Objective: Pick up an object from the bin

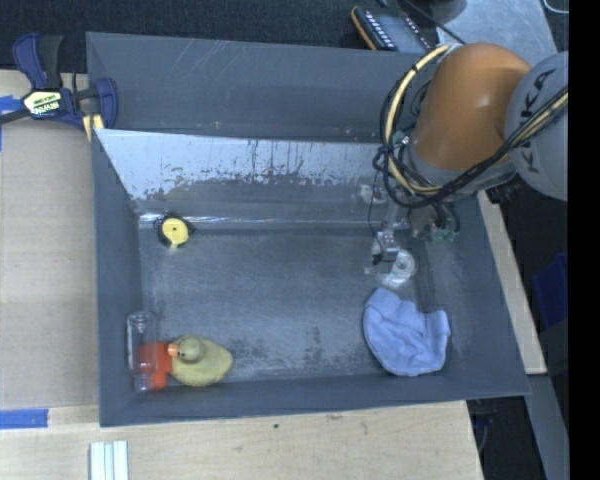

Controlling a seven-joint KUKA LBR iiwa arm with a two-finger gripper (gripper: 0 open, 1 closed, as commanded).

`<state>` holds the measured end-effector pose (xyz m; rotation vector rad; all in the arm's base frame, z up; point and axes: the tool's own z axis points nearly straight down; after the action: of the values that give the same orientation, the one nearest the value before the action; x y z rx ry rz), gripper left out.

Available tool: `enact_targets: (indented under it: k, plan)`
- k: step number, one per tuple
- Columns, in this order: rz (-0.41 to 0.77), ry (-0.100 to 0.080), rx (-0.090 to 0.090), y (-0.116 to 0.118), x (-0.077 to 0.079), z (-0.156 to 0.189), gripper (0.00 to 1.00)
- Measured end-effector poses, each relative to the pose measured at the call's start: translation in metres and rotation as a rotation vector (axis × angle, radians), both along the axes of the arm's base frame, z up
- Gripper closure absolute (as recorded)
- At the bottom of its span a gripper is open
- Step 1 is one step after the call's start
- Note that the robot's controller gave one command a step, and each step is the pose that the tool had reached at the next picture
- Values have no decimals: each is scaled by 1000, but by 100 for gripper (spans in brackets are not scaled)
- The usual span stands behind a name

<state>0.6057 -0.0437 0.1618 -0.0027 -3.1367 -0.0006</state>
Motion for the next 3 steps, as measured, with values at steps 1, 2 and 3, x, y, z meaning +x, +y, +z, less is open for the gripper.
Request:
enact_targets:
  k: [1,2,3]
  plan:
    - [1,-9,-1,0,2,5,0]
    - [455,3,3,-68,-62,-93,0]
    - [366,-14,-2,-63,-60,-25,0]
